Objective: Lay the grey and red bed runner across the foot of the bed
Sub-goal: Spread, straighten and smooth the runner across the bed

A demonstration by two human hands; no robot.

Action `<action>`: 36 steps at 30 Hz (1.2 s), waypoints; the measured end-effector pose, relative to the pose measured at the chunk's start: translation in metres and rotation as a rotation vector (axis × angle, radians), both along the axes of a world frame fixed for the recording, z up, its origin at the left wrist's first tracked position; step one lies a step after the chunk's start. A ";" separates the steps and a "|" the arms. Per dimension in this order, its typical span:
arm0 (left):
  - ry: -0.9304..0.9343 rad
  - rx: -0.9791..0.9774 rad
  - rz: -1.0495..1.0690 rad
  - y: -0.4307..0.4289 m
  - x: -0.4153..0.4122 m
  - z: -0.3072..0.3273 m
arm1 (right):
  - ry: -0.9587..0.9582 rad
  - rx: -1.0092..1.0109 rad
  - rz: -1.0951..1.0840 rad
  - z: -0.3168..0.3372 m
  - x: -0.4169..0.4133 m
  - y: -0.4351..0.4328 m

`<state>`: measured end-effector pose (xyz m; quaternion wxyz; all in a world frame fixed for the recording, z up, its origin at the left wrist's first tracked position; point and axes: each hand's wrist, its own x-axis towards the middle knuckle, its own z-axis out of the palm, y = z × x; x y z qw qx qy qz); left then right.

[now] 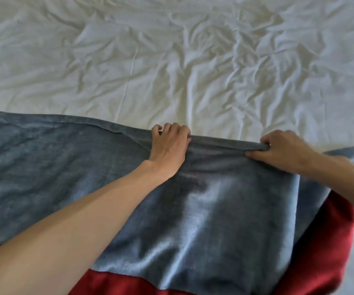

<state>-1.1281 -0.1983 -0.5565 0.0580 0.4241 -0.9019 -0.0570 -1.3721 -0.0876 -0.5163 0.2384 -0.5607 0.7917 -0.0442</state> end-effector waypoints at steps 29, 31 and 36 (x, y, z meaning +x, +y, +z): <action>-0.279 0.187 -0.020 0.047 0.017 -0.057 | 0.318 0.071 0.211 -0.077 0.080 0.021; -0.286 0.205 -0.019 0.046 0.016 -0.055 | 0.301 0.072 0.188 -0.074 0.085 0.020; -0.209 0.288 -0.019 0.059 0.017 -0.042 | 0.195 0.054 0.161 -0.063 0.104 0.041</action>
